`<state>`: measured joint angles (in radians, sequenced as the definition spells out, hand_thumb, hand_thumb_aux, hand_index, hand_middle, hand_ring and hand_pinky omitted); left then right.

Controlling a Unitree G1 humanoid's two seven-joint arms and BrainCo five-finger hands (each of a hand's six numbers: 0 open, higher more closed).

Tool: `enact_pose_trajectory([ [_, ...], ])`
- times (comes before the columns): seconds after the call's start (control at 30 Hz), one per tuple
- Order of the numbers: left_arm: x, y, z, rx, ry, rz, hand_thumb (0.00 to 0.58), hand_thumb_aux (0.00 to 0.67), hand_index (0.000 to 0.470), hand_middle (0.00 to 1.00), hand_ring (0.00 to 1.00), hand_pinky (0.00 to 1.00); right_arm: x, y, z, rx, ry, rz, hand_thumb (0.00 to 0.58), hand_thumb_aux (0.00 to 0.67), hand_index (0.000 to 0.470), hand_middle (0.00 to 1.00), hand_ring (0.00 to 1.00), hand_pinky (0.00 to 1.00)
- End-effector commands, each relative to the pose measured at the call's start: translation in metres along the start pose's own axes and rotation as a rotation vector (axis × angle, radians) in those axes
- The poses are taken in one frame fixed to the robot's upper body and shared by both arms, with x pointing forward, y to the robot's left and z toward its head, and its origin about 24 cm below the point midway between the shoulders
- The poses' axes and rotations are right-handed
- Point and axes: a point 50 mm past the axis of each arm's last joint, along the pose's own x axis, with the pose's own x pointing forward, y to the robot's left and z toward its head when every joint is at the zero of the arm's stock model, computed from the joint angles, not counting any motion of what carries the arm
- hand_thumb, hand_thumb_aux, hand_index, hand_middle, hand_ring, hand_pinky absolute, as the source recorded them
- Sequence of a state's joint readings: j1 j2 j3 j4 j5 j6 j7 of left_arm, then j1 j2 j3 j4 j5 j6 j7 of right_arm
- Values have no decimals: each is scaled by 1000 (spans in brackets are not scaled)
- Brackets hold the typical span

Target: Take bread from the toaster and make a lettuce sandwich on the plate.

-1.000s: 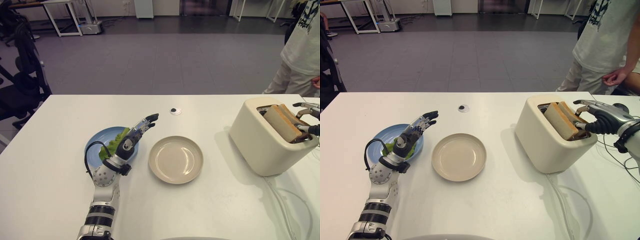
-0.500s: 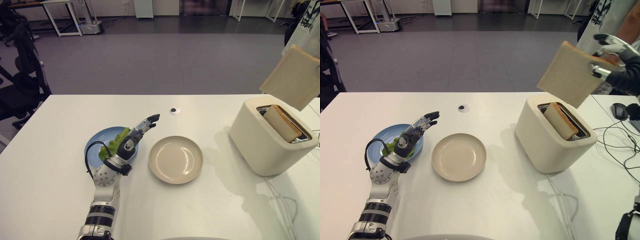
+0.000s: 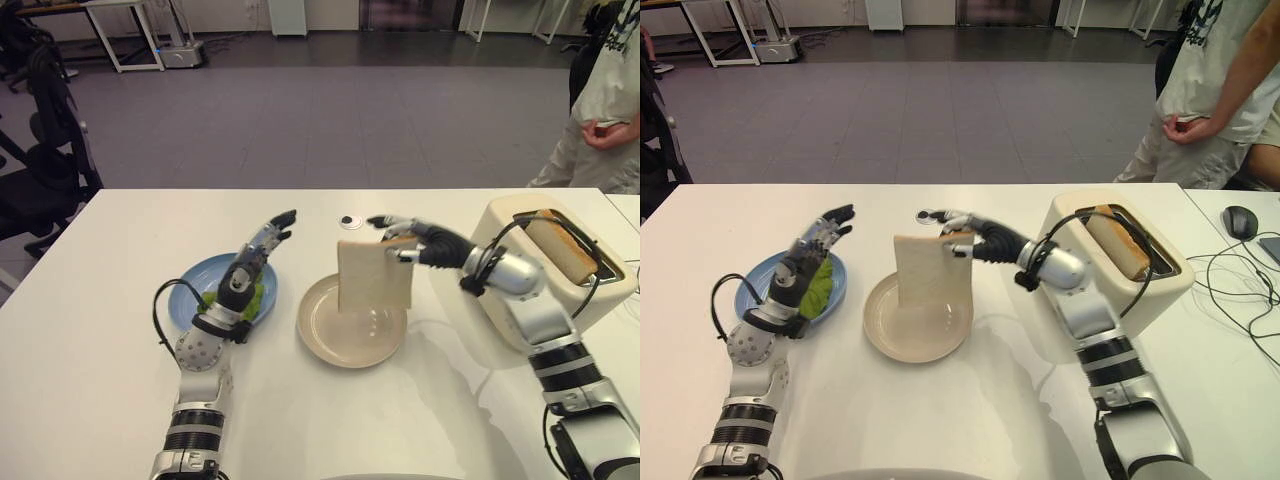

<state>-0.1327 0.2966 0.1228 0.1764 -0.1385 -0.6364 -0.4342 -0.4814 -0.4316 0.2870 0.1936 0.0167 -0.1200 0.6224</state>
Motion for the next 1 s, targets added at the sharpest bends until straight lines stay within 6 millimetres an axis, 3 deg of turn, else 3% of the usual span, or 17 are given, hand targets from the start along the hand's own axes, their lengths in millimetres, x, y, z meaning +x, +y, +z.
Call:
enact_pose_trajectory([
  [0.03,-10,40,9,394,101,2,0,0,0,0,0,0,15,23,-25,51,82,83,580,670,470,0,0,0],
  [0.1,-19,55,2,610,213,-28,0,0,0,0,0,0,21,30,-34,66,109,84,580,670,470,0,0,0],
  [0.13,-24,60,-5,710,274,-59,0,0,0,0,0,0,22,31,-37,51,119,77,577,620,435,0,0,0],
  [0.17,-29,65,-13,801,335,-95,0,0,0,0,0,0,23,32,-39,30,124,72,512,441,310,0,0,0],
  [0.2,-34,68,-18,868,382,-127,0,0,0,0,0,0,24,32,-39,8,124,70,75,45,31,0,0,0],
  [0.23,-39,71,-23,928,424,-156,0,0,0,0,0,0,24,32,-39,-13,124,72,0,0,0,0,0,0],
  [0.37,-55,77,-42,1149,554,-288,0,0,0,0,0,0,21,25,-36,-56,90,37,0,0,0,0,0,0],
  [0.5,-65,75,-56,1243,626,-379,0,0,0,0,0,0,20,17,-29,-80,50,-6,0,0,0,0,0,0],
  [0.53,-67,76,-58,1254,641,-386,36,21,15,0,0,0,20,17,-27,-81,43,-9,0,0,0,0,0,0],
  [0.6,-69,77,-60,1257,656,-391,241,158,111,0,0,0,19,17,-26,-83,35,-12,0,0,0,0,0,0],
  [0.63,-70,76,-62,1254,662,-397,371,268,188,0,0,0,19,18,-26,-87,32,-12,0,0,0,0,0,0],
  [0.67,-71,76,-64,1249,667,-404,422,321,225,0,0,0,19,19,-26,-90,30,-12,0,0,0,0,0,0],
  [0.77,-73,74,-68,1232,678,-414,505,428,300,0,0,0,19,19,-25,-99,22,-15,0,0,0,0,0,0],
  [0.83,-73,74,-69,1226,675,-414,564,557,391,0,0,0,19,19,-24,-102,19,-18,0,0,0,0,0,0],
  [0.93,-72,73,-68,1218,656,-408,580,670,470,0,0,0,19,19,-25,-108,20,-20,0,0,0,0,0,0],
  [1.0,-72,72,-68,1214,645,-409,580,670,470,0,0,0,19,19,-25,-111,21,-22,0,0,0,0,0,0],
])
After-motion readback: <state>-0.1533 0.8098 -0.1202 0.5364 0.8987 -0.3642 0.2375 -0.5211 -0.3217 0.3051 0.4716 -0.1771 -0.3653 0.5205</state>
